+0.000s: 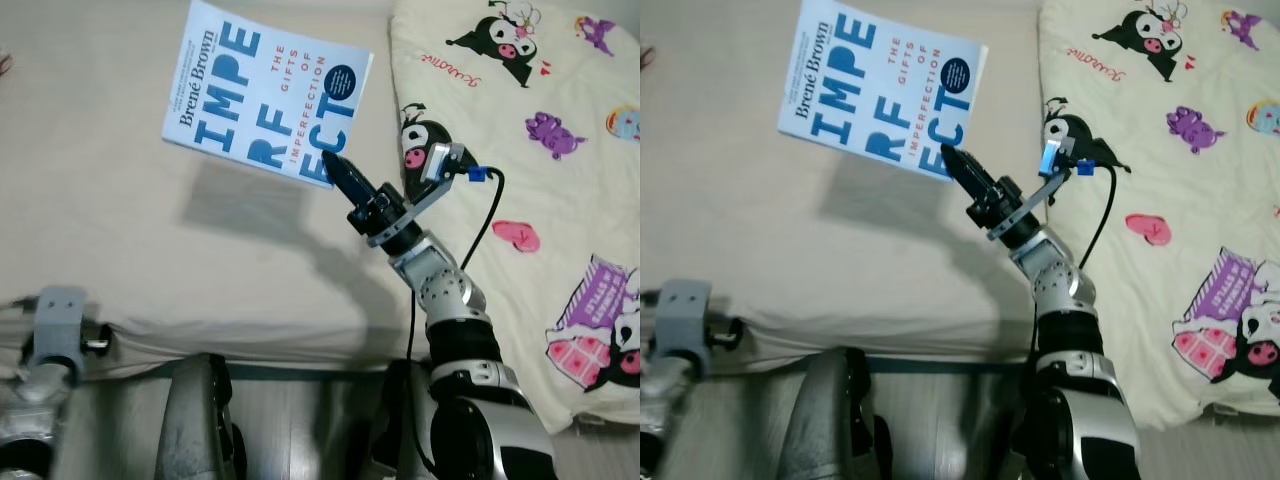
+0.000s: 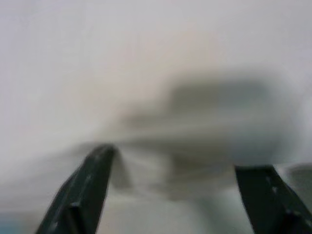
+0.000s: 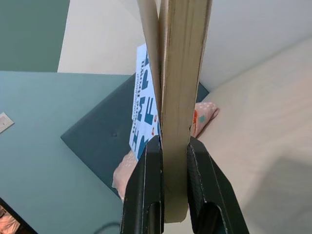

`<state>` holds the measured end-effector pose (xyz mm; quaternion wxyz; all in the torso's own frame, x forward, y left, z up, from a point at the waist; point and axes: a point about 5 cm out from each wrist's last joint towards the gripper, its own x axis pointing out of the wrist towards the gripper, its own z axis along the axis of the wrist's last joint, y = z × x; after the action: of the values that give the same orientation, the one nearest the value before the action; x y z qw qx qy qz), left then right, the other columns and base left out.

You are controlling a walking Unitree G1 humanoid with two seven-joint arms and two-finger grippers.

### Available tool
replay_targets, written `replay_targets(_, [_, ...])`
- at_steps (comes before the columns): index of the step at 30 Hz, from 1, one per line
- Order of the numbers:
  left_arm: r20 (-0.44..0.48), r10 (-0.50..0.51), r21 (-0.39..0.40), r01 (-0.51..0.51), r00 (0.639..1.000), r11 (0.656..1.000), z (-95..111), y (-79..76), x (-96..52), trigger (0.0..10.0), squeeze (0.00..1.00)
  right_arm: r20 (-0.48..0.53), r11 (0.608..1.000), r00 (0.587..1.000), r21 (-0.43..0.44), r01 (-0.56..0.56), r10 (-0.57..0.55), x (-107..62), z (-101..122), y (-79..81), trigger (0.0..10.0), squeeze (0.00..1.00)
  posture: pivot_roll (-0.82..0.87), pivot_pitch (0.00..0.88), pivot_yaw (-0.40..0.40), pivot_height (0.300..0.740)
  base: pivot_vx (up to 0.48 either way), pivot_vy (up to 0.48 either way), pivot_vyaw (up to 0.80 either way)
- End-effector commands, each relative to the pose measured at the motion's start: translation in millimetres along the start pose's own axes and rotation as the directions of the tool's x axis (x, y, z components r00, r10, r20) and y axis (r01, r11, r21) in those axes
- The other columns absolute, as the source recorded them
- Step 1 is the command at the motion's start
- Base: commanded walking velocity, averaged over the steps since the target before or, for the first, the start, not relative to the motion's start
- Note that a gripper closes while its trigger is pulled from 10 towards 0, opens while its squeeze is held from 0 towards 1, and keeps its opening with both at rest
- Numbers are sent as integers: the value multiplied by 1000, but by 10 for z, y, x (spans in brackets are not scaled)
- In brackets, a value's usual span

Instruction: Clean up the room

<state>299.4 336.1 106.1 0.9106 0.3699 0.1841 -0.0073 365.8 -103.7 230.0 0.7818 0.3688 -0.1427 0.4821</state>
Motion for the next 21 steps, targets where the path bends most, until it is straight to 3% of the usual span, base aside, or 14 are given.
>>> replay_targets(1, [137,-68,167,45,988,985,387,99,40,10000,0,41,999,999,-18,-33,34,13,99,52,0,0,16,99,-16,560,0,0,0])
replay_targets(4, [74,-334,312,296,940,903,389,44,-98,10000,0,43,999,999,-23,-29,30,6,117,65,0,0,10,91,-9,570,0,0,0])
replay_targets(6, [74,-334,312,296,940,903,389,44,-98,10000,0,43,999,999,-23,-29,30,6,117,65,0,0,10,91,-9,570,0,0,0])
replay_targets(7, [69,-481,342,432,874,834,489,52,-238,10000,0,46,999,999,-29,-26,27,3,127,66,0,0,7,86,-4,575,0,0,0])
replay_targets(9, [69,-481,342,432,874,834,489,52,-238,10000,0,46,999,999,-29,-26,27,3,127,66,0,0,7,86,-4,575,0,0,0])
replay_targets(10, [83,-621,361,557,779,748,624,44,-410,10000,0,50,999,998,-33,-22,24,-6,137,72,0,0,4,86,-3,580,0,0,0])
replay_targets(11, [83,-621,361,557,779,748,624,44,-410,10000,0,50,999,998,-33,-22,24,-6,137,72,0,0,4,86,-3,580,0,0,0])
replay_targets(12, [176,-729,359,647,661,673,825,4,-563,10000,0,54,999,998,-36,-19,21,-15,144,81,0,0,3,83,-2,584,0,0,0])
replay_targets(13, [176,-729,359,647,661,673,825,4,-563,10000,0,54,999,998,-36,-19,21,-15,144,81,0,0,3,83,-2,584,0,0,0])
replay_targets(14, [309,-761,353,675,570,649,1029,-4,-648,10000,0,57,999,998,-36,-18,20,-21,148,88,0,0,1,79,1,589,0,0,0])
replay_targets(16, [309,-761,353,675,570,649,1029,-4,-648,10000,0,57,999,998,-36,-18,20,-21,148,88,0,0,1,79,1,589,0,0,0])
replay_targets(18, [641,-629,236,666,441,707,1437,108,-663,10000,0,63,999,998,-34,-21,24,-29,156,112,0,0,-6,75,5,599,0,0,0])
replay_targets(20, [641,-629,236,666,441,707,1437,108,-663,10000,0,63,999,998,-34,-21,24,-29,156,112,0,0,-6,75,5,599,0,0,0])
replay_targets(21, [765,-475,93,656,434,749,1559,229,-595,10000,0,69,999,997,-33,-25,28,-32,166,123,0,0,-9,75,5,604,0,0,0])
